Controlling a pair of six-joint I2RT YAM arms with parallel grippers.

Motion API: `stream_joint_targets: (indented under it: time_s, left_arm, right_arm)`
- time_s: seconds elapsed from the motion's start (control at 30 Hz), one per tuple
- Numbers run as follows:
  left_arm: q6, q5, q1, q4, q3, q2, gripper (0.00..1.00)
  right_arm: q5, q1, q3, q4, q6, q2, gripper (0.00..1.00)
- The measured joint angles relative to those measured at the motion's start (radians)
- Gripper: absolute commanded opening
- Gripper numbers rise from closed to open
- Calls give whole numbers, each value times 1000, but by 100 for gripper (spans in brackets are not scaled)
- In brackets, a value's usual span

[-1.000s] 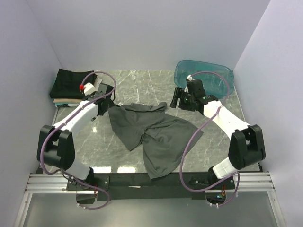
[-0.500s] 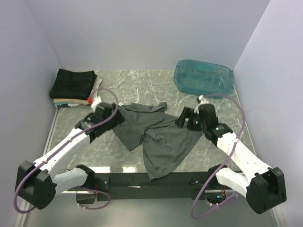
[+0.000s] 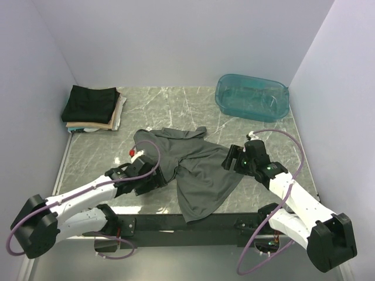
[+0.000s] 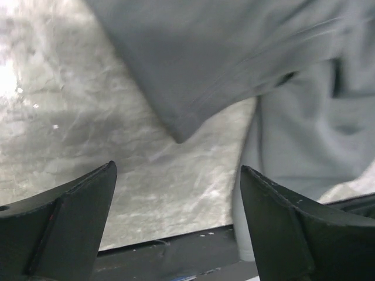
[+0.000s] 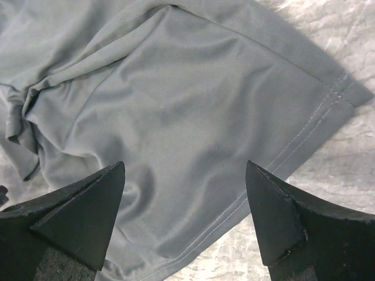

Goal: Fold and stack the t-shirts
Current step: Flatten the tshirt out

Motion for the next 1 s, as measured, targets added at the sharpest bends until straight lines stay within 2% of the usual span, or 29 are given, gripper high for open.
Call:
stream_joint_targets:
  time_s: [0.4,0.5,0.57,0.63,0.67,0.73,1.0]
  left_arm:
    - [-44,-31,-5,92,49,208,63]
    - [-54,-59,-5,100,72,253,49]
    - [-68,-83,-5,100,84,273,31]
    - [-88,-116,-4,88,93,296,21]
    - [-92,-132,-4,74,104,309,12]
    - [-109,-161,-4,52,128,337,1]
    - [-131,-259,19,-56,168,350,1]
  right_arm:
    - [45,0,0,-7,-6,3,90]
    - [39,0,2,0,-21,20,90]
    - [23,0,7,13,-40,47,90]
    - [-2,0,26,24,-69,81,90]
    - [-16,0,43,27,-90,103,90]
    - [-39,3,98,28,-135,150,90]
    - [-83,47,434,67,-365,427,90]
